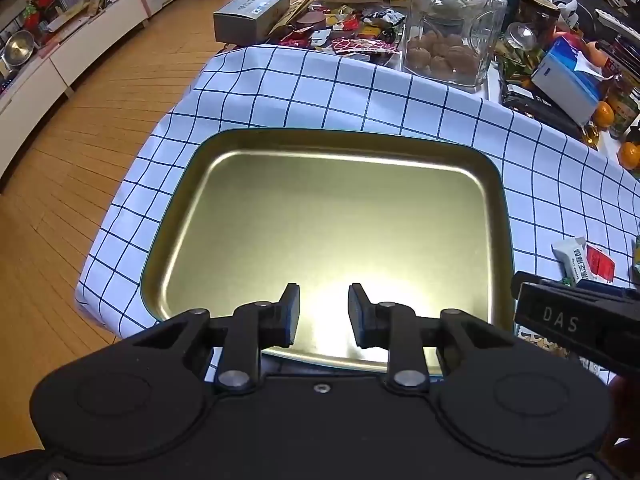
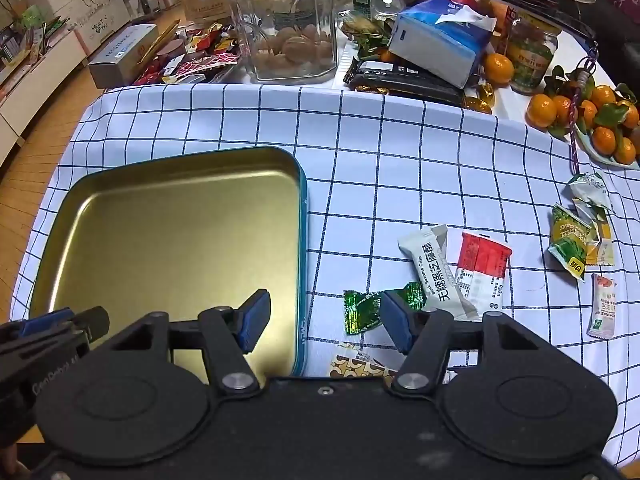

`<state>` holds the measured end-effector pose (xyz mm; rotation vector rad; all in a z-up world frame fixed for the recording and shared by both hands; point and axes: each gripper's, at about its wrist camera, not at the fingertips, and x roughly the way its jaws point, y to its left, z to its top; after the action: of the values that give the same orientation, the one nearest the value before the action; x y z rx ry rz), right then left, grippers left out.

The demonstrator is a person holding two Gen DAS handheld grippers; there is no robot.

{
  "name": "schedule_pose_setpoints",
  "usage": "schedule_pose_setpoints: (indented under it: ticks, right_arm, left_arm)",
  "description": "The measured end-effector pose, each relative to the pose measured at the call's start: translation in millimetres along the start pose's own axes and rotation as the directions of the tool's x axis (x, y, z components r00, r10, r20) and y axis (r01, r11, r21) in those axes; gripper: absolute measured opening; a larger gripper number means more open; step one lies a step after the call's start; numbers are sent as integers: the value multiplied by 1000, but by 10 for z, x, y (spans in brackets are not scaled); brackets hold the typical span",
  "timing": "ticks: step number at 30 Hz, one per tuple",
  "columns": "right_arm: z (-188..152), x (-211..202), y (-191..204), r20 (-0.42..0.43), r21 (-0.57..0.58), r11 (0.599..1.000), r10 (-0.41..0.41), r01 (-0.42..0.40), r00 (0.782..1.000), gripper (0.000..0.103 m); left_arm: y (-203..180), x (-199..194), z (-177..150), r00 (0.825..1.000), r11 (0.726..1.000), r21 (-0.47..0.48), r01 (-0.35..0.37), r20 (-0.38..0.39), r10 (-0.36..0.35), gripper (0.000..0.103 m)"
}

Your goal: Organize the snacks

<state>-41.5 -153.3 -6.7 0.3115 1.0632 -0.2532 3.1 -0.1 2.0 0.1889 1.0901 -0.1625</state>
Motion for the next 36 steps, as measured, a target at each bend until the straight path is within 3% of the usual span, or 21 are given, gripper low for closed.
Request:
schedule_pose_setpoints:
  ticks: [36]
  right_arm:
    - [-35, 39, 34, -11, -29, 1000, 6, -6, 1000, 64]
  left_arm:
    - [-21, 57, -20, 1000, 1000, 29, 4, -23, -3, 38]
